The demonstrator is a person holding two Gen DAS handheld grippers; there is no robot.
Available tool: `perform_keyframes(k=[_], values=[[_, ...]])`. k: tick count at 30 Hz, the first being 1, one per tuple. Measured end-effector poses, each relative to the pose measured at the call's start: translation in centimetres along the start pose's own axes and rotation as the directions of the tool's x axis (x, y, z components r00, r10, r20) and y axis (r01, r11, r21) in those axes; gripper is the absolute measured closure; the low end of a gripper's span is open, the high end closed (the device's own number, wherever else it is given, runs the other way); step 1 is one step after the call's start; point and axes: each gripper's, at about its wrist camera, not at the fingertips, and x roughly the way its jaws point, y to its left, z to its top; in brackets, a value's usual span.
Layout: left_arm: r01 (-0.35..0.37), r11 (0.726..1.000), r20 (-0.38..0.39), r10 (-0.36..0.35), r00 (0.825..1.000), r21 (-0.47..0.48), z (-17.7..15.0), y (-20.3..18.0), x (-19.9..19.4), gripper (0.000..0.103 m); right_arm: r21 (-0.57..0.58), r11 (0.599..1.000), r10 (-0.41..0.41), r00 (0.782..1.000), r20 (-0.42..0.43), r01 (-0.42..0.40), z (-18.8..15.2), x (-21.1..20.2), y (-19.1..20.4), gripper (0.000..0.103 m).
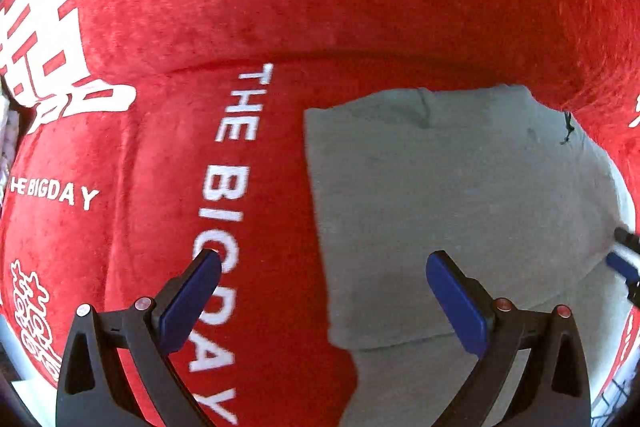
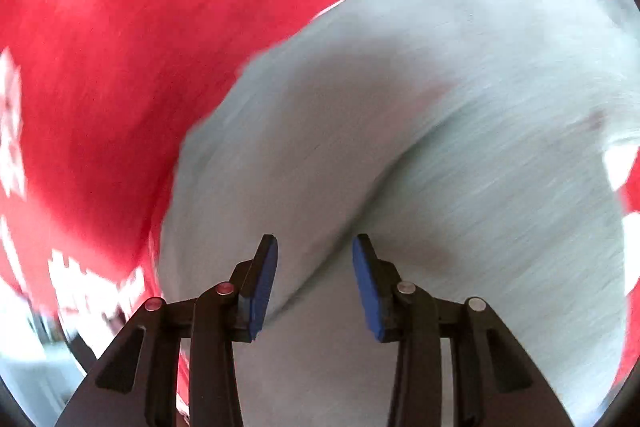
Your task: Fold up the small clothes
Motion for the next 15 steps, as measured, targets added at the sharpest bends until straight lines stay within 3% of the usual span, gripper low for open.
perform_keyframes(k=[1, 3, 6, 10, 15], values=[[-0.005, 1.000, -0.006, 0.005, 1.000, 0.003, -0.1, -0.3, 0.3, 0.000, 0.048, 0.998, 0.030, 1.000, 0.000, -0.030, 1.0, 0.2, -1.0, 0.068], [-0.022, 1.000, -0.025, 0.022, 0.999, 0.009, -0.3, -0.8, 0.9, 0.000, 0.055, 0.997, 0.046, 0.999, 0.002, -0.046, 2.0, 0.2, -1.5, 0.095], [-0.051, 0.999, -0.036, 0.052, 0.998, 0.017, -0.9, -1.2, 1.7, 0.000, -0.015, 1.000, 0.019, 1.000, 0.005, -0.019, 1.9, -0.2, -1.2, 0.096], [-0.060, 0.998, -0.030, 0.060, 0.998, 0.010, -1.6, -1.6, 1.9, 0.000, 0.050, 0.998, 0.037, 0.999, -0.013, -0.037, 1.5, 0.1, -3.0, 0.098], [-0.084, 0.995, -0.033, 0.086, 0.996, 0.055, -1.6, -2.6, 0.8, 0.000, 0.014, 1.000, -0.018, 0.999, -0.046, 0.018, 1.2, -0.9, -2.9, 0.096]])
